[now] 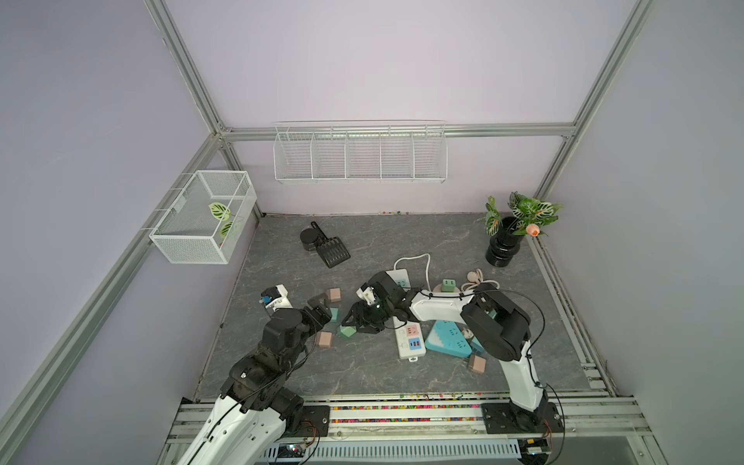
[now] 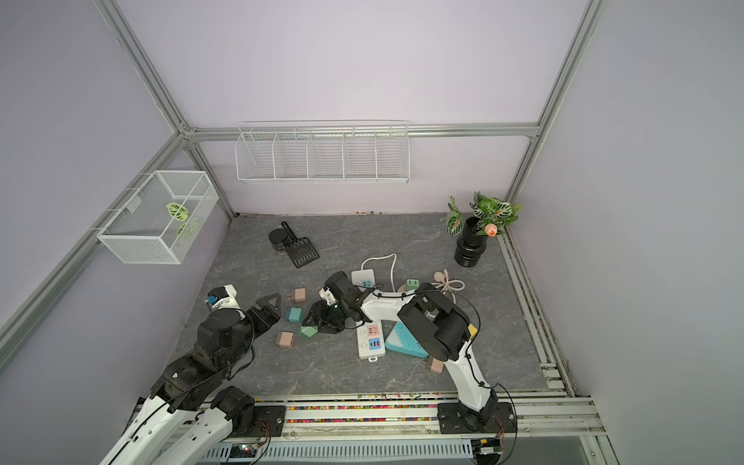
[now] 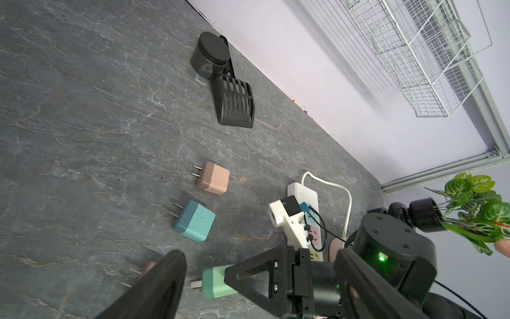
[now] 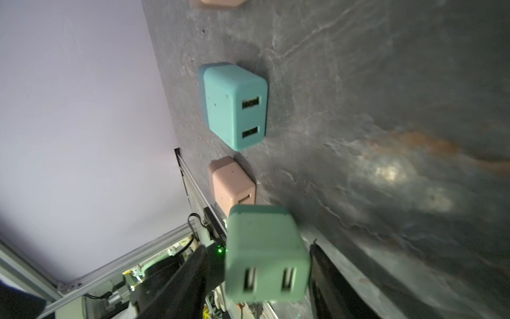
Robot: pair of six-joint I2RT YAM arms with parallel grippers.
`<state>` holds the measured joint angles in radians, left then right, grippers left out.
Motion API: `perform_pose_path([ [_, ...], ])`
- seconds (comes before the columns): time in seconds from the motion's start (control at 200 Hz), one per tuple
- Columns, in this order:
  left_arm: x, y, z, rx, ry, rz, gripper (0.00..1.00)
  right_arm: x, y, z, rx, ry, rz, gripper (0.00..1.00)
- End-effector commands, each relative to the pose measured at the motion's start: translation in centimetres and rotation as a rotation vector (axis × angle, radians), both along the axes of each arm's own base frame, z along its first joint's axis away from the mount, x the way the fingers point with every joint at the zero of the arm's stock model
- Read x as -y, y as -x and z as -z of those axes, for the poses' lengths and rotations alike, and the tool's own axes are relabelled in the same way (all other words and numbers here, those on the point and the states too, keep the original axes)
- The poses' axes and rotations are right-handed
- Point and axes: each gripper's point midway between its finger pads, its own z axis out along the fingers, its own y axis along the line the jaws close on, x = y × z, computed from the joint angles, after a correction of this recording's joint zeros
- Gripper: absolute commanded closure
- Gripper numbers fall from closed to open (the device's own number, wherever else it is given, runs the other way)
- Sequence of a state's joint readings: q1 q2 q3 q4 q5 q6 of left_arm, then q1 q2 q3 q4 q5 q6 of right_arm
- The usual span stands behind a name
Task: Pull the plug off the socket
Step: Place the plug at the center of the board.
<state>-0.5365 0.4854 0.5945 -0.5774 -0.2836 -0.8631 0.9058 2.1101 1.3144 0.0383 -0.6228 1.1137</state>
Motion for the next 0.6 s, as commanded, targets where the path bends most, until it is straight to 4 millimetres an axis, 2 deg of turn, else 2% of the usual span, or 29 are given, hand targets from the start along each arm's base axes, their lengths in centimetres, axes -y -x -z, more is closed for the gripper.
perform_pose_path([
  [0.0, 0.1, -0.2, 0.2, 0.004, -0.001, 0.003, 0.11, 1.4, 0.7, -0.3, 0.041, 0.080, -0.041, 0.35],
  [0.155, 1.1, -0.7, -0.4, 0.030, 0.026, 0.039, 0.11, 3.8, 0.3, -2.6, 0.189, 0.172, -0.073, 0.37],
  [0.33, 3.2, -1.3, -1.0, 0.081, 0.098, 0.124, 0.11, 8.5, -0.8, -7.1, 0.470, 0.261, -0.068, 0.39],
  [0.475, 5.3, -1.8, -0.8, 0.101, 0.202, 0.191, 0.12, 14.2, -2.0, -10.1, 0.641, 0.324, 0.040, 0.39],
  [0.595, 6.7, -2.2, -0.1, 0.082, 0.255, 0.229, 0.13, 20.7, -2.9, -11.6, 0.701, 0.401, 0.228, 0.39],
])
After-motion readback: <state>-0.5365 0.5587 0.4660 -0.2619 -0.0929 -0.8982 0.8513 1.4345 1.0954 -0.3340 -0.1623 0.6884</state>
